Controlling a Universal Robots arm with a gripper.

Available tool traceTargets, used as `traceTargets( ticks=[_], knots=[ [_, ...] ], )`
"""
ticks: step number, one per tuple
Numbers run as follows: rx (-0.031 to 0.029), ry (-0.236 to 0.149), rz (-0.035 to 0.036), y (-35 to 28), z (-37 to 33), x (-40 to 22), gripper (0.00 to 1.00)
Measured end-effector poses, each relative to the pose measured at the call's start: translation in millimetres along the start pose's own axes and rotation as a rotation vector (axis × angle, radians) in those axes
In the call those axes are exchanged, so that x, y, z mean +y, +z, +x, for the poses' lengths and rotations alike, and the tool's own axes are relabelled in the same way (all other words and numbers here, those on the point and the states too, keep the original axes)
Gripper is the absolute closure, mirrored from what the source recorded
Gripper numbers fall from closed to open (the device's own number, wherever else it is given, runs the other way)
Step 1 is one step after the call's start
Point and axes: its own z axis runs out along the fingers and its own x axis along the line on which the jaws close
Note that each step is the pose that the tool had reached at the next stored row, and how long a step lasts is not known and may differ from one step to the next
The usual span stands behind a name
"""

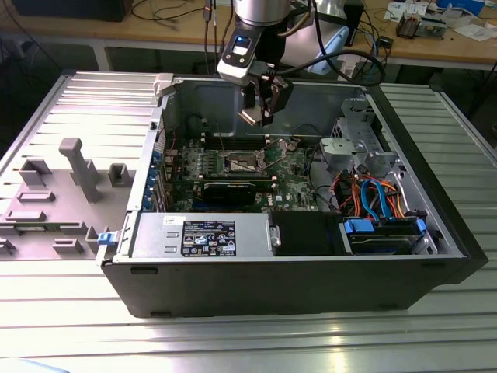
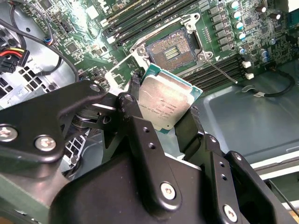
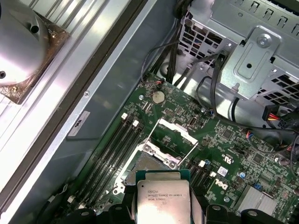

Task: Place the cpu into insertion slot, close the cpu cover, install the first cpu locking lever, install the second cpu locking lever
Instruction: 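Place the cpu into insertion slot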

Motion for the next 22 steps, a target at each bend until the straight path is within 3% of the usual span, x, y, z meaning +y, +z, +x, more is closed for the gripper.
traceTargets(
  ticks=[22],
  knots=[
    [-0.0098, 0.054, 0.0025, 0.1, 0.0, 0.0, 0.45]
  ],
)
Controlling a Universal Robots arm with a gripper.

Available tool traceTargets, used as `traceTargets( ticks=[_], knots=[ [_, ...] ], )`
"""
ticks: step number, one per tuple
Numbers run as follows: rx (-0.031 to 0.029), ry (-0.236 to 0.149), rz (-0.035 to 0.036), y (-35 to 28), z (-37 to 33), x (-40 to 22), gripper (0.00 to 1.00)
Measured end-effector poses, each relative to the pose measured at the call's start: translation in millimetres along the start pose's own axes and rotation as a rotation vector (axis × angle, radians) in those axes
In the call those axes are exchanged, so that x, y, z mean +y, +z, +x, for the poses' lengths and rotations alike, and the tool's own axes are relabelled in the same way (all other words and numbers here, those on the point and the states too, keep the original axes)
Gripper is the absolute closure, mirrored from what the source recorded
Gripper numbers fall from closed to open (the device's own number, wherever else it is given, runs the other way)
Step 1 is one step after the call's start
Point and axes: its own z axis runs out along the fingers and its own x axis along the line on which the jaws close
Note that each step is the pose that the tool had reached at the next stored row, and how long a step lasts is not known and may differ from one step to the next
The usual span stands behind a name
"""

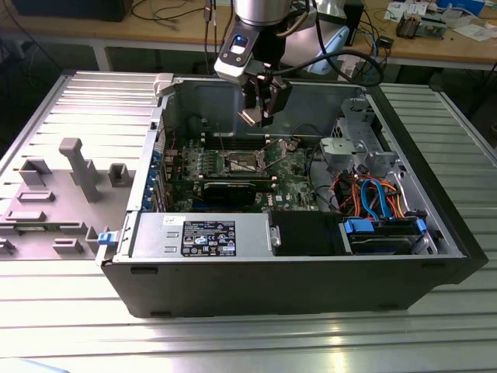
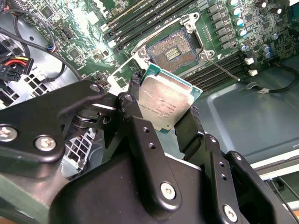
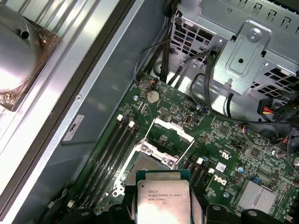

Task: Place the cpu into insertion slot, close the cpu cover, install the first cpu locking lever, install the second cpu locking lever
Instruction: 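Place the cpu into insertion slot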

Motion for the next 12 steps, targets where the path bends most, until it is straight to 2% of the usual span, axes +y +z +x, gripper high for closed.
traceTargets(
  ticks=[12],
  knots=[
    [-0.0046, 0.025, 0.0012, 0.1, 0.0, 0.0, 0.45]
  ],
)
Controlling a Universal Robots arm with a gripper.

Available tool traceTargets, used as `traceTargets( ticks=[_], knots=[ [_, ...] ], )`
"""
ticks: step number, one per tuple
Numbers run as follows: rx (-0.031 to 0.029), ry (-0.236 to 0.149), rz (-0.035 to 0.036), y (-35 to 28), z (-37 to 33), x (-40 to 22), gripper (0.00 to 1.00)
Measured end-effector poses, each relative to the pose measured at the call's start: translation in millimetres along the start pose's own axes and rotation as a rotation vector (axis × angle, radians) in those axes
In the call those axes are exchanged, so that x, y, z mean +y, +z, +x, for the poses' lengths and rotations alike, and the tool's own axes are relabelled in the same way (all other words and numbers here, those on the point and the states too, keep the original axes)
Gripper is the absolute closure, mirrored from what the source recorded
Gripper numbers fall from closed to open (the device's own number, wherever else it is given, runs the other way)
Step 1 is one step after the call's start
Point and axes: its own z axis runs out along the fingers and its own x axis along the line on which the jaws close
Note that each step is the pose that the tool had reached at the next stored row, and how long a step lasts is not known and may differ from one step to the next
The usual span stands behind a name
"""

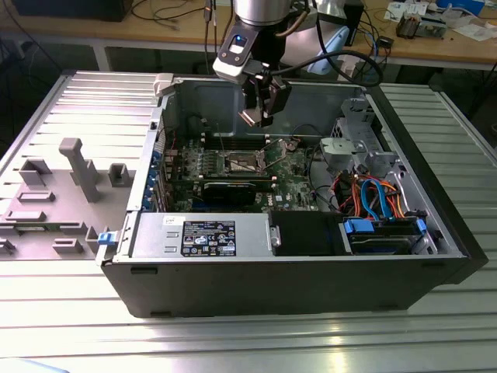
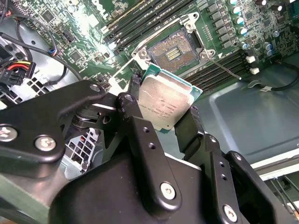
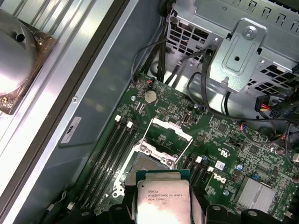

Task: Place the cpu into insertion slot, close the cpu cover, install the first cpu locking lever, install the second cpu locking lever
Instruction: 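Place the cpu into insertion slot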

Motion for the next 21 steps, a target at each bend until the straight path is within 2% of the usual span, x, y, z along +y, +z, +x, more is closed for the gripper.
traceTargets(
  ticks=[5, 9, 21],
  knots=[
    [-0.0015, 0.008, 0.0004, 0.0, 0.0, 0.0, 0.45],
    [-0.0082, 0.043, 0.0022, 0.1, 0.0, 0.0, 0.45],
    [-0.0125, 0.066, 0.0034, 0.1, 0.0, 0.0, 0.45]
  ],
)
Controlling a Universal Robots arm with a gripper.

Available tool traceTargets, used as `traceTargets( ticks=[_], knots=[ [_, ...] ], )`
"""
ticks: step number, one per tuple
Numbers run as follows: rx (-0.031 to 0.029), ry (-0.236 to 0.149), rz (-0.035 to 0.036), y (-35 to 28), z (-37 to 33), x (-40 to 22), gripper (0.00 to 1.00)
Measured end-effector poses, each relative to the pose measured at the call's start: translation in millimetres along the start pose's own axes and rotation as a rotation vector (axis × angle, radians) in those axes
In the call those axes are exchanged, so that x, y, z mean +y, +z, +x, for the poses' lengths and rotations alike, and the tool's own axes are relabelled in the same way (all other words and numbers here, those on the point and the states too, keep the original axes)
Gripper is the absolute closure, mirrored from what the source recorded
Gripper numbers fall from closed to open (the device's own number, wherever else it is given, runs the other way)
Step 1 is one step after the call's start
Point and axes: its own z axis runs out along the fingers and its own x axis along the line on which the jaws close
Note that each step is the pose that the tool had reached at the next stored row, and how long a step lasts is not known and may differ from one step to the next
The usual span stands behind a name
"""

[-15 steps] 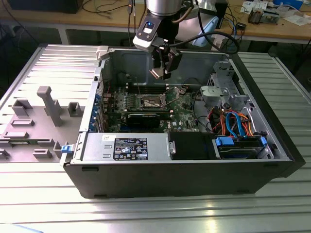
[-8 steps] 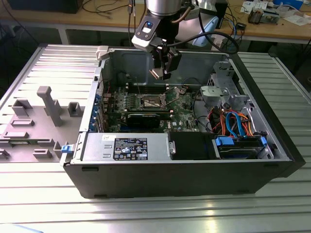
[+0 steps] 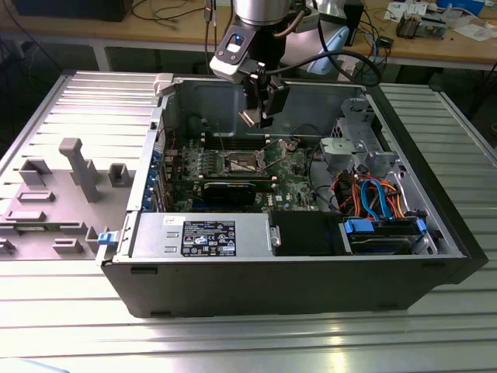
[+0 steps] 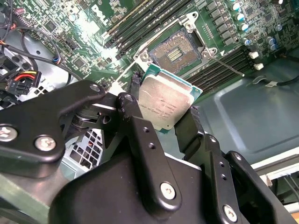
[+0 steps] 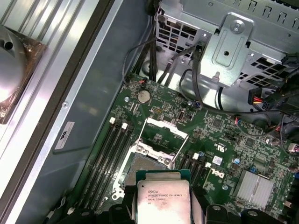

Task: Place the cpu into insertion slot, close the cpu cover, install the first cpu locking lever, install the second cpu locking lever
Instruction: 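Place the cpu into insertion slot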

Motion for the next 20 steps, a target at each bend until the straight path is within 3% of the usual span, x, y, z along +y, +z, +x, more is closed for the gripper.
traceTargets(
  ticks=[20],
  knots=[
    [-0.0063, 0.033, 0.0017, 0.1, 0.0, 0.0, 0.45]
  ],
)
